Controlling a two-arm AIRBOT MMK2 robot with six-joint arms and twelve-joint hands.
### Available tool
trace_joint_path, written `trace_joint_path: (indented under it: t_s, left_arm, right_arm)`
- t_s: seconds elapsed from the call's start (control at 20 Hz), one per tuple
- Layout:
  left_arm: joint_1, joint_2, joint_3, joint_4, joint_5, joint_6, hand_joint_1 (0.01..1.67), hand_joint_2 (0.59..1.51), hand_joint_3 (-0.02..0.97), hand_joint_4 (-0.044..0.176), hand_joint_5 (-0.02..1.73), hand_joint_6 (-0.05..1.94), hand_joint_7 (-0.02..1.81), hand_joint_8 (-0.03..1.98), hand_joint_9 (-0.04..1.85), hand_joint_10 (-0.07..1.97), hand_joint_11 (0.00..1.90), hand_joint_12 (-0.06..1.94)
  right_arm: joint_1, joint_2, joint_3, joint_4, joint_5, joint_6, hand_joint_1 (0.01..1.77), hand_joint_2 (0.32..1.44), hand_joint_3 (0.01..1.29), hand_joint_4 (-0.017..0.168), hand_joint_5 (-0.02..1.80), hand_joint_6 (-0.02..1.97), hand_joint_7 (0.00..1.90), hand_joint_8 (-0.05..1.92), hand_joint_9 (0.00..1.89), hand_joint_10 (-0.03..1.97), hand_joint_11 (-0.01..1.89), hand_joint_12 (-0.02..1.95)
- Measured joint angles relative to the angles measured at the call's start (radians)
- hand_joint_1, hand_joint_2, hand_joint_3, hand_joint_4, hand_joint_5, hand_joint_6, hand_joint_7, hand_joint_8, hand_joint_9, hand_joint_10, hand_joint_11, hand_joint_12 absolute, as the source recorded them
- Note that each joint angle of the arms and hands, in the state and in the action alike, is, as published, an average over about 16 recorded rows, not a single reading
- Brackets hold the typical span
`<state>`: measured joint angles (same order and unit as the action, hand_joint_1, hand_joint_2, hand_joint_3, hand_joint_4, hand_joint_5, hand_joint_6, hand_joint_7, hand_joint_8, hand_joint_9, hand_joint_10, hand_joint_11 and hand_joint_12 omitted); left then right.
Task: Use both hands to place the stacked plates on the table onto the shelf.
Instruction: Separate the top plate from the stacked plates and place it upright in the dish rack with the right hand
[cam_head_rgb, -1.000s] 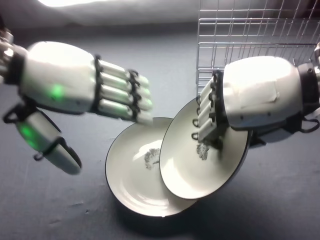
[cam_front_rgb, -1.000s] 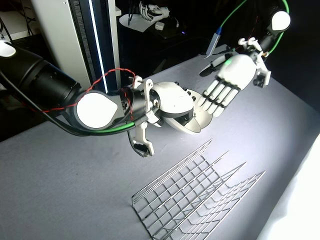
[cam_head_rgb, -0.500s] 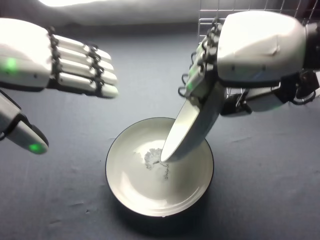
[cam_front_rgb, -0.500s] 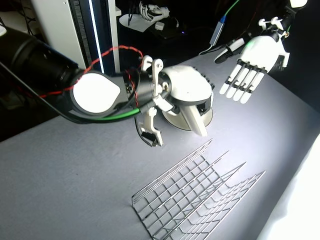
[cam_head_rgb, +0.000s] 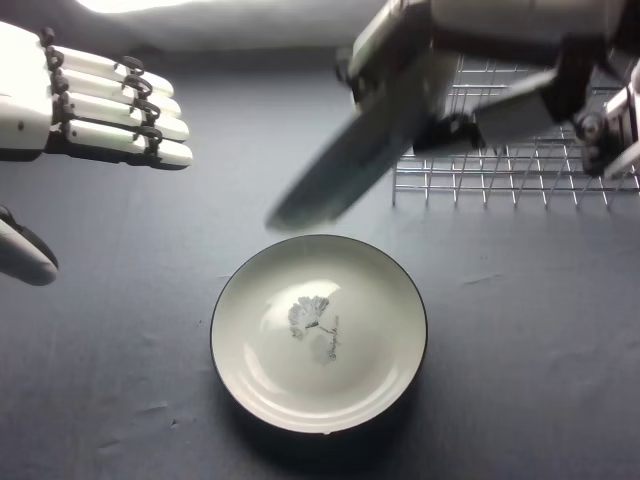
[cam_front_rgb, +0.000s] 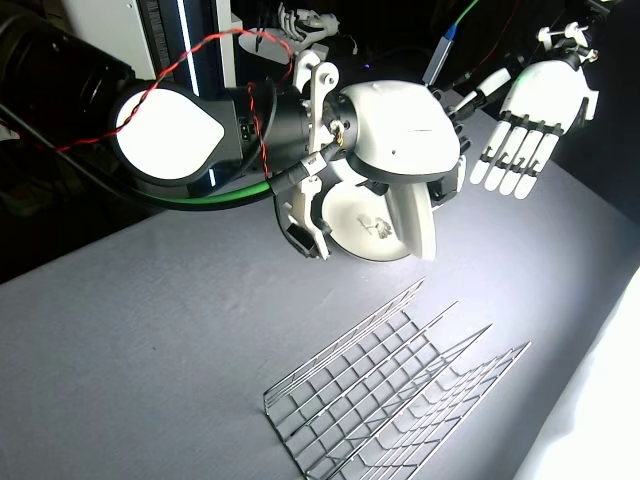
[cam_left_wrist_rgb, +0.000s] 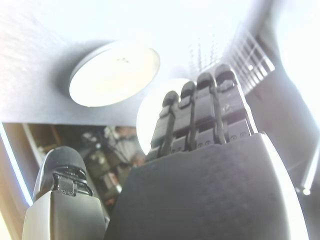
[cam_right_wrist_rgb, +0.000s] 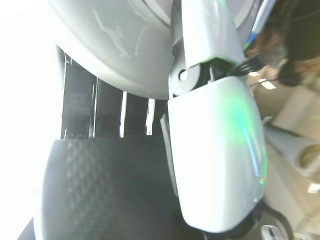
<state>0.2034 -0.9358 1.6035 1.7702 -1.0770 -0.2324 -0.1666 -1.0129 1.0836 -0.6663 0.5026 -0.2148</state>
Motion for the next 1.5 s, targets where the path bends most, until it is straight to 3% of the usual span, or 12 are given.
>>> trace_joint_path:
  t_s: [0.4, 0.7, 1.05, 1.5]
  left_arm:
    - [0.008, 0.003, 0.016, -0.017, -0.002, 0.008, 0.01, 1.048, 0.021, 0.001, 0.02, 0.02, 0.01, 0.02, 0.01, 0.01, 0.02, 0.01]
    - [0.019, -0.008, 0.032, -0.033, -0.004, 0.018, 0.01, 1.048, 0.021, 0.001, 0.02, 0.02, 0.01, 0.02, 0.02, 0.01, 0.02, 0.01]
    - [0.027, -0.02, 0.045, -0.043, -0.006, 0.028, 0.01, 1.049, 0.021, 0.001, 0.02, 0.02, 0.01, 0.02, 0.02, 0.01, 0.02, 0.01]
    - [0.029, -0.022, 0.043, -0.046, -0.008, 0.029, 0.01, 1.049, 0.021, 0.001, 0.02, 0.02, 0.02, 0.02, 0.02, 0.01, 0.02, 0.01]
  right_arm:
    - [0.084, 0.005, -0.012, 0.286, -0.161, 0.001, 1.41, 0.95, 0.01, -0.001, 0.92, 0.93, 0.98, 0.93, 1.02, 1.06, 0.96, 1.38]
    - [0.114, 0.005, -0.007, 0.449, -0.244, 0.0, 1.45, 0.95, 0.01, -0.002, 0.91, 0.94, 0.97, 0.94, 1.01, 1.08, 0.94, 1.4]
    - [0.126, 0.005, 0.019, 0.546, -0.28, -0.001, 1.45, 0.97, 0.01, -0.005, 0.89, 0.98, 0.96, 0.96, 1.0, 1.13, 0.94, 1.35]
    - [0.129, 0.012, 0.075, 0.577, -0.277, -0.005, 1.44, 0.98, 0.01, -0.008, 0.87, 1.01, 0.95, 0.97, 1.0, 1.11, 0.96, 1.28]
